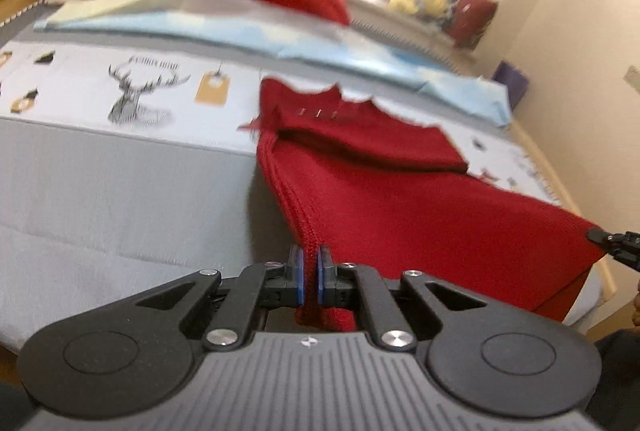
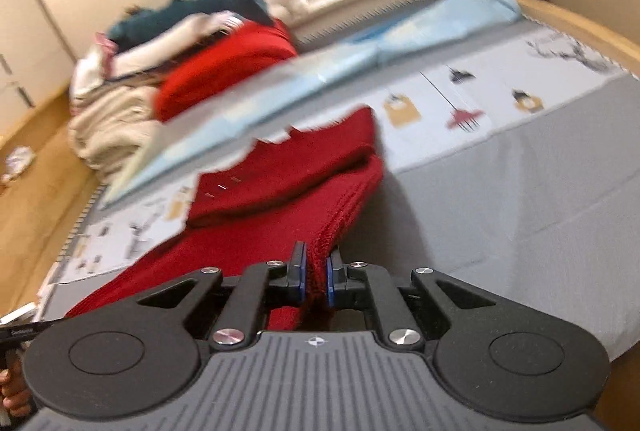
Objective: Fold small clothes
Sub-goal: 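Lift the hem with both grippers and fold it up toward the collar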
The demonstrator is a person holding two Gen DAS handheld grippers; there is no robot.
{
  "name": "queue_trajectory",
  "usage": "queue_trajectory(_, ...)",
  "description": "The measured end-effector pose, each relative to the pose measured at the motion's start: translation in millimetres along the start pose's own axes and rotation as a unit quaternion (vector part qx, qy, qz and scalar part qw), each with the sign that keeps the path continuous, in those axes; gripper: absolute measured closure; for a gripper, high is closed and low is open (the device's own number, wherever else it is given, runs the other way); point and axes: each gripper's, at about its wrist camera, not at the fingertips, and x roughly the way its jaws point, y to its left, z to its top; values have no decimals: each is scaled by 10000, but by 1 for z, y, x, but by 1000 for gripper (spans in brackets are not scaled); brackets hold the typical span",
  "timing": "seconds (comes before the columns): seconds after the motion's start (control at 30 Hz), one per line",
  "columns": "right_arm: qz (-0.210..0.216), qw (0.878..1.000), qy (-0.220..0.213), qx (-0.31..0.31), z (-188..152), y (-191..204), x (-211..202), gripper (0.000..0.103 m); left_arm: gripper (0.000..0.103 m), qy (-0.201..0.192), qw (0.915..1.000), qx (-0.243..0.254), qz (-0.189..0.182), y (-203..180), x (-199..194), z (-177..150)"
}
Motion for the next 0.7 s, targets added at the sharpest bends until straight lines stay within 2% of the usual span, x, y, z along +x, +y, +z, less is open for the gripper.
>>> queue_trajectory(0.2, 317, 9994, -36, 132, -2, 2, -55, 95, 98, -222, 9991, -290, -229, 21, -70, 4)
queue_trajectory(0.33, 370, 9985, -66, 393, -3, -7, -71, 95, 98, -152, 9980, -564, -250, 45, -76, 19)
queue_trajectory(0.43, 122, 9981, 95, 602, 5, -23, -40, 95, 98, 21, 9980, -605, -161, 59, -38, 43)
queue_trajectory(0.5, -44, 9973, 309, 665, 18, -31, 0, 95, 98, 207, 9979, -598, -98, 67, 0, 62)
queue_trajectory(0.6, -229, 9962, 549, 630, 42, -38, 56, 95, 98, 448, 9985, -282, 152, 71, 64, 94)
queue_trajectory(0.7, -553, 9918, 598, 983, 66, -51, 107, 94, 96, 487, 9981, -266, 256, 83, 119, 126)
